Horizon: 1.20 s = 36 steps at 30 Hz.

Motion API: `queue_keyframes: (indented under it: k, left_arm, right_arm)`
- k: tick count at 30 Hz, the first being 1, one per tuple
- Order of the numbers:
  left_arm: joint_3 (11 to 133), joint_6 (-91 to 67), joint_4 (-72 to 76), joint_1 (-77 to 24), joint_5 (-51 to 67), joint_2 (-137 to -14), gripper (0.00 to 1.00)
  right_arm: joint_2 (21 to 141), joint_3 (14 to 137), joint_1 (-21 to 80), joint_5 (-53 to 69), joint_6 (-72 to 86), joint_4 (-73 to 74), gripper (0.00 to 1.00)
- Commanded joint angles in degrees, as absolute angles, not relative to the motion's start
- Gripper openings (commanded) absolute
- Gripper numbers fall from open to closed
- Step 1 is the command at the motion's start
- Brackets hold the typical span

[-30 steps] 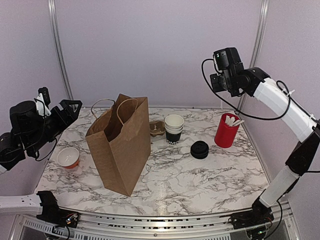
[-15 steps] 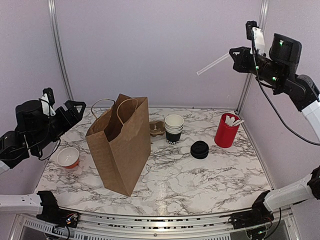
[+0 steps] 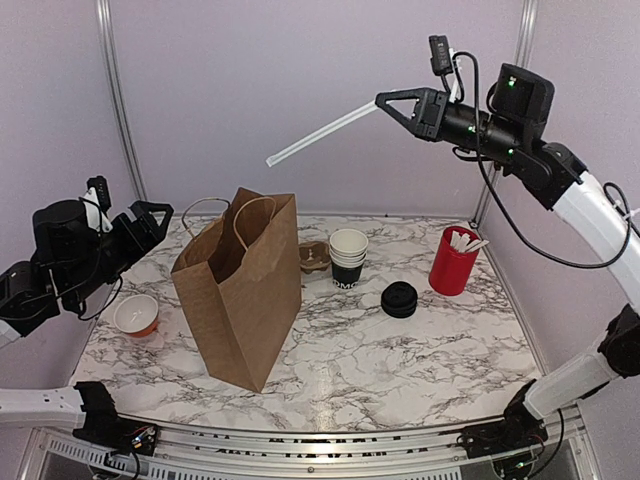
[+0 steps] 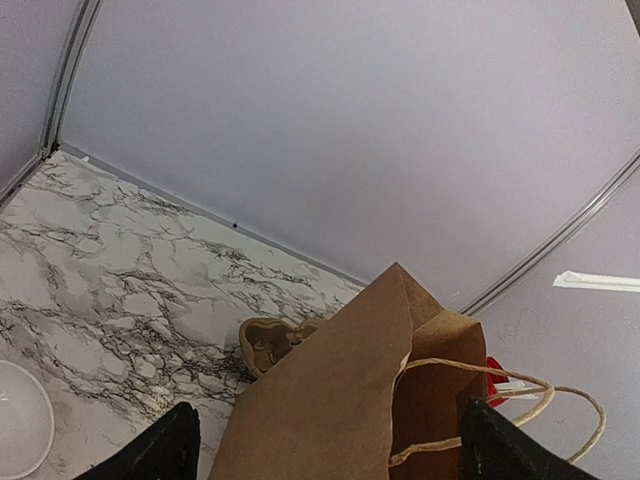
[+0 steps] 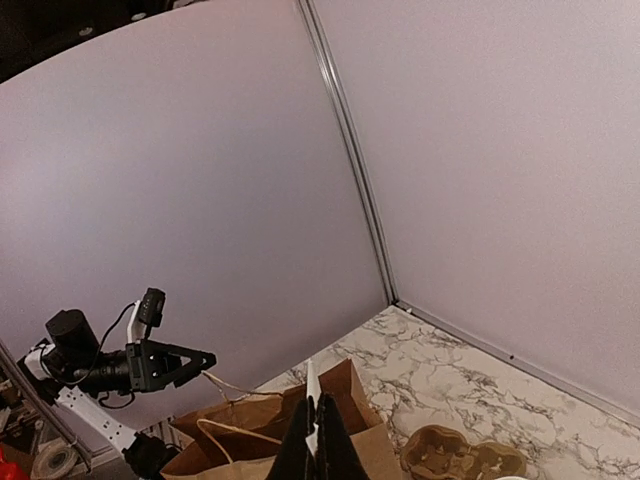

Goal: Pack the takeout coffee

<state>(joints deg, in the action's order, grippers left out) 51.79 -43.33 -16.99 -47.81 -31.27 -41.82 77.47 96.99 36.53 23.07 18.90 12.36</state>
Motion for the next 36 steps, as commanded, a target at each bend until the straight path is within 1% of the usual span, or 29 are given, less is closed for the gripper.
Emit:
queue_keyframes:
  k: [1,9,14,21,25,28,30,33,36]
  left_arm:
    - [51.80,-43.70,-16.18,-47.99,-31.23,-40.69,0.91]
    - [51.42,-43.59,-16.41,-47.99,-31.48,-39.79,0.91]
    - [51.33,-43.68,-16.41,-47.99,-31.55,-39.90,0.91]
    - [51.49,-43.67,-16.42,-47.99,-31.55,-40.18,0.91]
    - [51.59,-43.68,-16.39,-47.99,-31.46,-40.43,0.91]
    - [51.68,-43.60,-16.37,-47.99,-31.46,-40.46,0.91]
    - [51.68,-43.51,-16.41,-47.99,-31.46,-40.36,0.91]
    - [51.59,-43.59,-16.35,-47.99,-31.46,-40.21,0.91]
    - [51.68,-43.60,-16.36,-47.99,-31.39,-40.40,0.91]
  right_arm:
    - [82.46,100.99,37.74,33.59,23.25,11.34,0.00]
    - [91.30,113.40,44.18,28.43,15.92,25.27,0.00]
    - [95.16,118.49,45.39,26.91,13.81,31.77,0.01]
    - [96.99,120.18,45.72,25.05,12.58,35.51,0.05]
    - [98.22,122.34,45.88,23.68,11.77,37.95,0.05]
    - [97.95,123.10,45.97,19.70,11.06,39.26,0.02]
    - [97.09,122.71,45.97,18.42,10.66,39.02,0.03]
    - [96.63,122.55,45.97,19.90,10.66,38.73,0.06]
    - [97.54,122.92,46.01,21.88,10.66,39.41,0.06]
